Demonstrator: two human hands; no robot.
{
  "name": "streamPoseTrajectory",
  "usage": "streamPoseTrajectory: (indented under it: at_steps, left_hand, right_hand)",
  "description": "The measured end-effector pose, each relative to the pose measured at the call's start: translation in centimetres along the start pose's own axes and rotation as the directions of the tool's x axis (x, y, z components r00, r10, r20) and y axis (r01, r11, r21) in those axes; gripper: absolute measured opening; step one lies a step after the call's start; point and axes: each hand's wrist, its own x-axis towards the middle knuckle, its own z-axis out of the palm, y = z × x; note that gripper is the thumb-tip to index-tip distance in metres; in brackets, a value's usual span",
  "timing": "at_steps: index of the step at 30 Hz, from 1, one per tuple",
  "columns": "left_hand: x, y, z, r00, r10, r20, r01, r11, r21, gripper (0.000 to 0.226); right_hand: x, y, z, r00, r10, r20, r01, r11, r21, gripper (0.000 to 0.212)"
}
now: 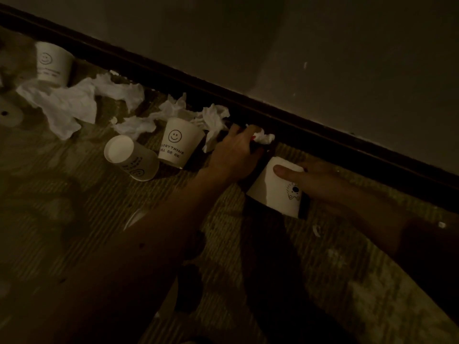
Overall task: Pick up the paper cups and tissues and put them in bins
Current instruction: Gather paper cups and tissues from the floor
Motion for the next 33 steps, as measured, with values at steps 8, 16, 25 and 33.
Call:
streamPoseTrajectory:
  at_steps: [8, 16, 25, 33]
  left_hand:
    - [0.4, 0.0, 0.0, 0.993, 0.039, -0.111, -0.035, 0.999, 0.040, 0.028]
    - [-0.4, 0.0, -0.5, 0.978, 0.021, -0.209, -0.053, 0.987, -0.149, 0.040]
    - [-6.1, -1.0, -0.9, 0.937, -0.330, -0.115, 0.157, 0.693, -0.703, 0.031]
    - [-6.8, -1.7, -3.5, 0.896, -0.396, -0.202, 0.078, 0.588, -0.805, 0.016]
  right_hand:
    - [0.2, -0.1, 0.4, 1.000, 0.004, 0.006, -0.005, 0.999, 0.034, 0.014]
    - [0.1, 0.1, 0.1, 1.000, 0.016, 0.025, -0.018, 0.998, 0.061, 0.013]
    - [-0.1, -0.3, 1.1, 1.000, -0.004, 0.015, 0.000, 0.974, 0.226, 0.022]
    - [-0.6, -1.0, 3.3, 0.996, -0.072, 0.051, 0.058, 0.969, 0.239, 0.013]
